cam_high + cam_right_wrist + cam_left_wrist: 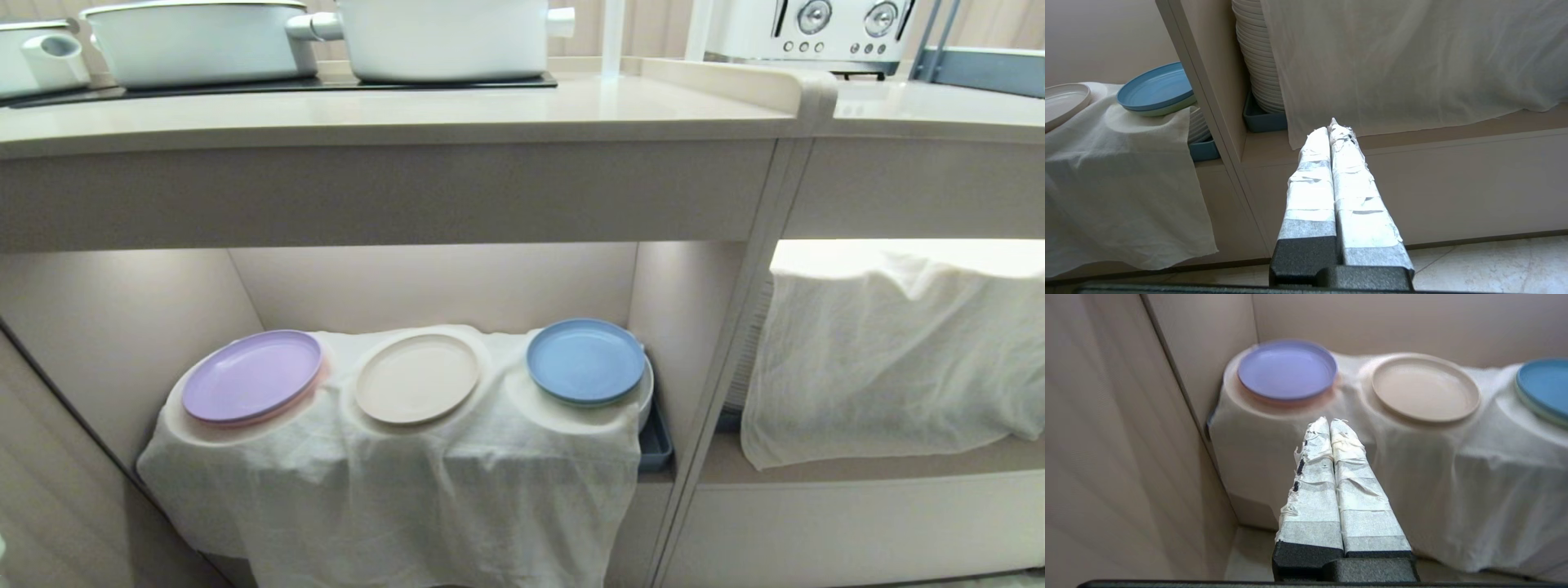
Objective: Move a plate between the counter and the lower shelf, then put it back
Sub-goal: Pick up the plate in the cupboard
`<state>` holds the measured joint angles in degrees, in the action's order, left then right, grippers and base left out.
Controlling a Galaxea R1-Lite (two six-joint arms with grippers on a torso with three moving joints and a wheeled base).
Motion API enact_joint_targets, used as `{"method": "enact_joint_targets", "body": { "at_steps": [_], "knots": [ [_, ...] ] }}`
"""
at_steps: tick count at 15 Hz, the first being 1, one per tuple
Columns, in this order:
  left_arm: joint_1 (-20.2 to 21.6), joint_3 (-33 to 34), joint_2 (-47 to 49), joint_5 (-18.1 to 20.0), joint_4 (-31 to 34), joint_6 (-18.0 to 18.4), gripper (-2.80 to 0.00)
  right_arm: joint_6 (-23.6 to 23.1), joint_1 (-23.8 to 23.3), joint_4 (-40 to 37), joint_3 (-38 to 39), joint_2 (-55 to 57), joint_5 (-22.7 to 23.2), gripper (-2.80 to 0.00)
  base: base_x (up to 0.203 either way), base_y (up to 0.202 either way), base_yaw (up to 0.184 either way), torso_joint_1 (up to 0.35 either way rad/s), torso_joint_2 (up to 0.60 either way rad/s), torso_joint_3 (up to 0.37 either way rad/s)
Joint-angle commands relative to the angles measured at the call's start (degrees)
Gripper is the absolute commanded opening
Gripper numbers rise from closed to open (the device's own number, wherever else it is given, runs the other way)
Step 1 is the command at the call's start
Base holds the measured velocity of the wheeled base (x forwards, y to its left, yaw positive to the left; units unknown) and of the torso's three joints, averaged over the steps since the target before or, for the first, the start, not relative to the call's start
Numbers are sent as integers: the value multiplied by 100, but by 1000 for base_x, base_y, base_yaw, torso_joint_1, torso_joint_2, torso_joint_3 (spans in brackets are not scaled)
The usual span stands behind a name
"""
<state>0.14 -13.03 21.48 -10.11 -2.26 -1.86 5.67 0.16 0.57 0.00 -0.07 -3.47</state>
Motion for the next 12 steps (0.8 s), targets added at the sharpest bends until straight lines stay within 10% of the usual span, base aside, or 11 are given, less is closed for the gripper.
{"method": "enact_joint_targets", "body": {
  "at_steps": [1,12],
  "knots": [
    [34,-81,-494,-19,18,66,-280,4,2,4,0,7,-4,-280,0,0,0,0,0,0],
    [-4,95,-2148,6,252,680,-280,4,2,4,0,7,-4,-280,0,0,0,0,0,0]
  ]
}}
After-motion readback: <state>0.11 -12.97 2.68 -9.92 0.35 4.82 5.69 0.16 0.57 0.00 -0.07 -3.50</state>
